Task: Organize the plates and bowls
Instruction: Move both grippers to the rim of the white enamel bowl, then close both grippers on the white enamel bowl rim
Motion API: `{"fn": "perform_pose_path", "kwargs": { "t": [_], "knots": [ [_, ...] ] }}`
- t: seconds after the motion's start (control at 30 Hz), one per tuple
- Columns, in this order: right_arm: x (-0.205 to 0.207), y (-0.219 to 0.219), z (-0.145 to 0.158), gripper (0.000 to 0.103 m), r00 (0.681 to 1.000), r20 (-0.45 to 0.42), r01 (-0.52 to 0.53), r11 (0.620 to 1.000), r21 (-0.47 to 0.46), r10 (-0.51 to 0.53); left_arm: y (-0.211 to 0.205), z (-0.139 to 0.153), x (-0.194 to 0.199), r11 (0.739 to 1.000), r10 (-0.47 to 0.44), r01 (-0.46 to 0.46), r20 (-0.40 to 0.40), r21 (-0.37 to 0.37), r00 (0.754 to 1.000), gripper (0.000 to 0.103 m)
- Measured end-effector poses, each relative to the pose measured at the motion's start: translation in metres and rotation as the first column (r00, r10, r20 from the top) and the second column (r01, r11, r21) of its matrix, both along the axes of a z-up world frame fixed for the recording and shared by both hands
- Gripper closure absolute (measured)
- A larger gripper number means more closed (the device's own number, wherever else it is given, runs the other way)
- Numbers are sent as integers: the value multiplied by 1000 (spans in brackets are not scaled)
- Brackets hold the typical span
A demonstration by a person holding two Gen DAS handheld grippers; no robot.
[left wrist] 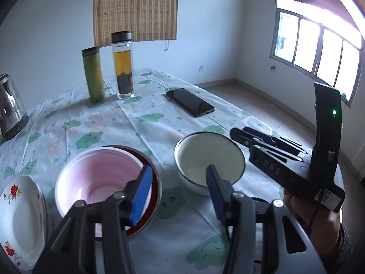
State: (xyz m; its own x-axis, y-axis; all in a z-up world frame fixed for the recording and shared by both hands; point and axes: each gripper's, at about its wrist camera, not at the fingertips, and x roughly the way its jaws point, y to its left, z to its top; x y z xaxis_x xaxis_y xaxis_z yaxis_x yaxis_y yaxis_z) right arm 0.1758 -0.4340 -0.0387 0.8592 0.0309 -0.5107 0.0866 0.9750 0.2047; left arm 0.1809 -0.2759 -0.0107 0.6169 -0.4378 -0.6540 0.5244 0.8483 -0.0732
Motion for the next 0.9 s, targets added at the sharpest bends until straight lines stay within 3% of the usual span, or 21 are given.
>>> {"fn": "perform_pose_path", "kwargs": {
  "t": [0.13, 0.57, 0.83, 0.9],
  "knots": [
    [5, -2, -5, 76, 999, -27, -27, 999, 19, 28, -18, -7, 5, 999, -19, 20, -37, 25, 999, 70],
    [14, -5, -13, 75, 994, -92, -56, 997, 51, 60, -37, -26, 23, 995, 29, -20, -96, 93, 995, 70],
    [20, -6, -18, 76, 988, -122, -80, 994, 80, 90, -40, -32, 25, 996, 31, -22, -110, 85, 993, 70],
    [20, -7, -18, 81, 988, -121, -85, 992, 89, 96, -40, -32, 24, 997, 28, -20, -106, 76, 994, 70]
  ]
}}
